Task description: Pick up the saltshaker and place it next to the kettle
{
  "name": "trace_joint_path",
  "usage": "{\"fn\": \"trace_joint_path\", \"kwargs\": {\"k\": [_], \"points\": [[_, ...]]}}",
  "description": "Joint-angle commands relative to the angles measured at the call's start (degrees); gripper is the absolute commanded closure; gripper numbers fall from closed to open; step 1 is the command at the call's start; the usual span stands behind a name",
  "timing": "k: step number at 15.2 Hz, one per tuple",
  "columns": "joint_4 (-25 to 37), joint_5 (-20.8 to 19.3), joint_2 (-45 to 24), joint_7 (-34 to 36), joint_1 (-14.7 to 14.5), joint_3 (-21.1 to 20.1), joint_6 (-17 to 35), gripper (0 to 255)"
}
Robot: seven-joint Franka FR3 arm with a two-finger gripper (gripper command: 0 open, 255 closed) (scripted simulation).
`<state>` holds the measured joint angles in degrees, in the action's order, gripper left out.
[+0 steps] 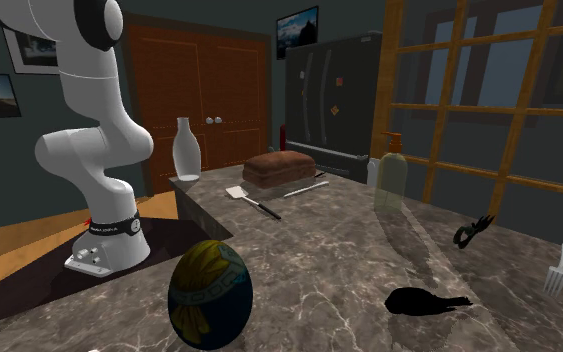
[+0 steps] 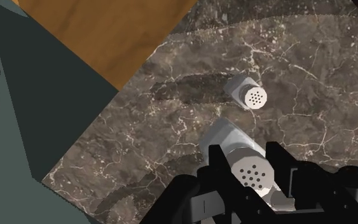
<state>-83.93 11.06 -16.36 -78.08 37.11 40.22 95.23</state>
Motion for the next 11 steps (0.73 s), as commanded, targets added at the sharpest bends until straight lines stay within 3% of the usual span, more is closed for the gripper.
{"fn": "trace_joint_path", "kwargs": {"k": [1,11], "points": [[-1.8,0.0,0.1,-0.2,-0.1,0.0,1.7,255],[-9.3,0.3,-0.1,-0.6,-0.9,-0.4,9.3,255]]}}
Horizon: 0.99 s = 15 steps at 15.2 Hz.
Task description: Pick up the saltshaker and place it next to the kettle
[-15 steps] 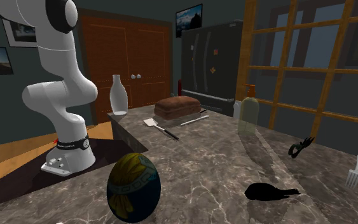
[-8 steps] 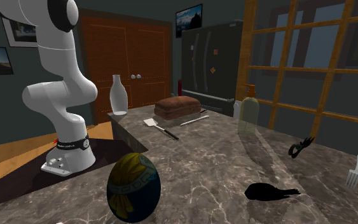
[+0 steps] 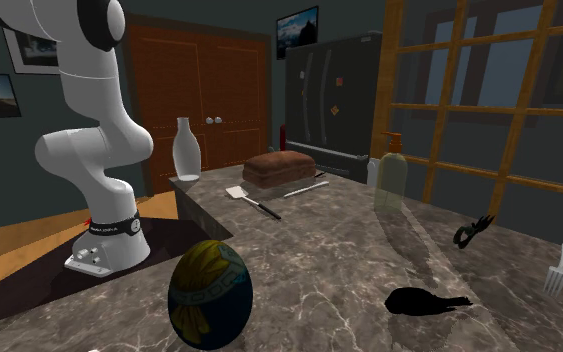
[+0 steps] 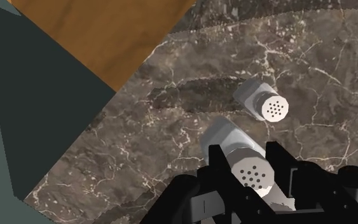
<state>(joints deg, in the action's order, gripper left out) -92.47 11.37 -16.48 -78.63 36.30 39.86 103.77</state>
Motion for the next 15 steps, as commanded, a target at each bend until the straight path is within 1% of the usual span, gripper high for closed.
{"fn": "trace_joint_path", "kwargs": {"k": [1,15], "points": [[-1.4,0.1,-0.1,-0.2,-0.1,-0.1,1.5,255],[-8.9,2.6,-3.0,-1.9,0.2,-1.1,11.1,255]]}}
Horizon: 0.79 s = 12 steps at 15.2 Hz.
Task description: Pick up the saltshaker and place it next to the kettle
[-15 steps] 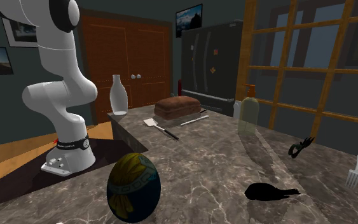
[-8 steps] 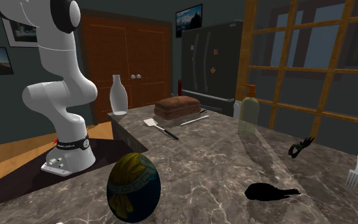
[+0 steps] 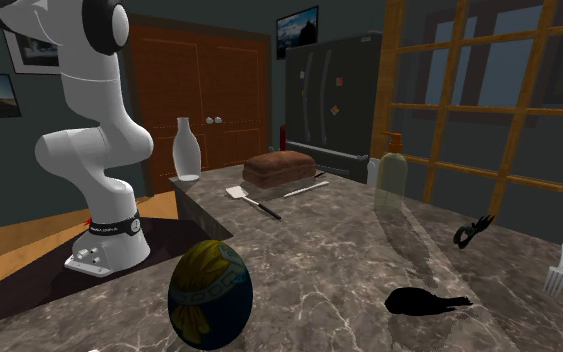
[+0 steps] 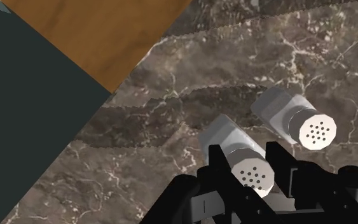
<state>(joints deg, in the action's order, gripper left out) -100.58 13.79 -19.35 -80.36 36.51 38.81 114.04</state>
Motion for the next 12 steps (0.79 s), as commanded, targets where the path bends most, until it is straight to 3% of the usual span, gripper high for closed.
{"fn": "trace_joint_path", "kwargs": {"k": [1,12], "points": [[-1.2,0.4,-0.4,-0.3,0.1,-0.2,1.5,255],[-2.5,1.3,-1.5,-0.9,0.3,-0.6,3.7,255]]}}
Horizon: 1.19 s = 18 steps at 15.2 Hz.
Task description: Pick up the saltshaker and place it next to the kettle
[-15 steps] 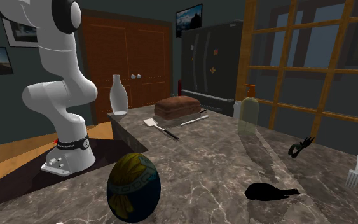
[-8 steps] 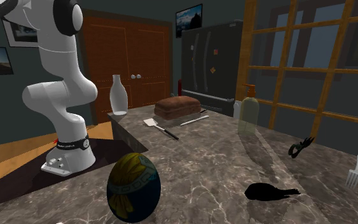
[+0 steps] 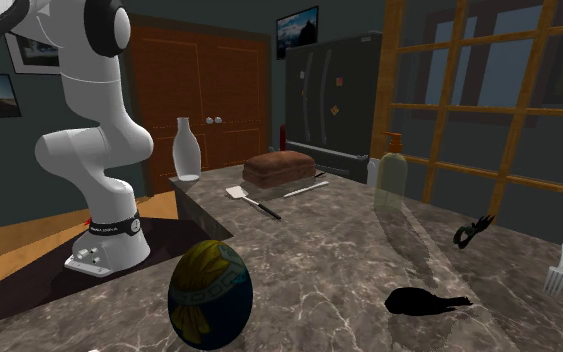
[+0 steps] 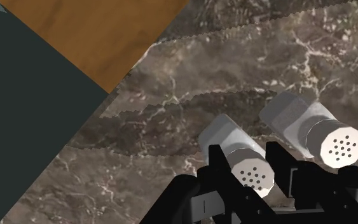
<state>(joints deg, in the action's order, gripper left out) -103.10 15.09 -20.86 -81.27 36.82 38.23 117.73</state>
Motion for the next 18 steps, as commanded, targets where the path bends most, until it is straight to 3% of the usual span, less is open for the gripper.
{"fn": "trace_joint_path", "kwargs": {"k": [1,6,10,18], "points": [[0.0,0.0,0.0,0.0,0.0,0.0,0.0,0],[0.0,0.0,0.0,0.0,0.0,0.0,0.0,0],[4.4,-2.1,2.5,1.4,-0.4,1.0,-6.3,0],[4.3,-2.1,2.5,1.4,-0.4,1.0,-6.3,0]]}}
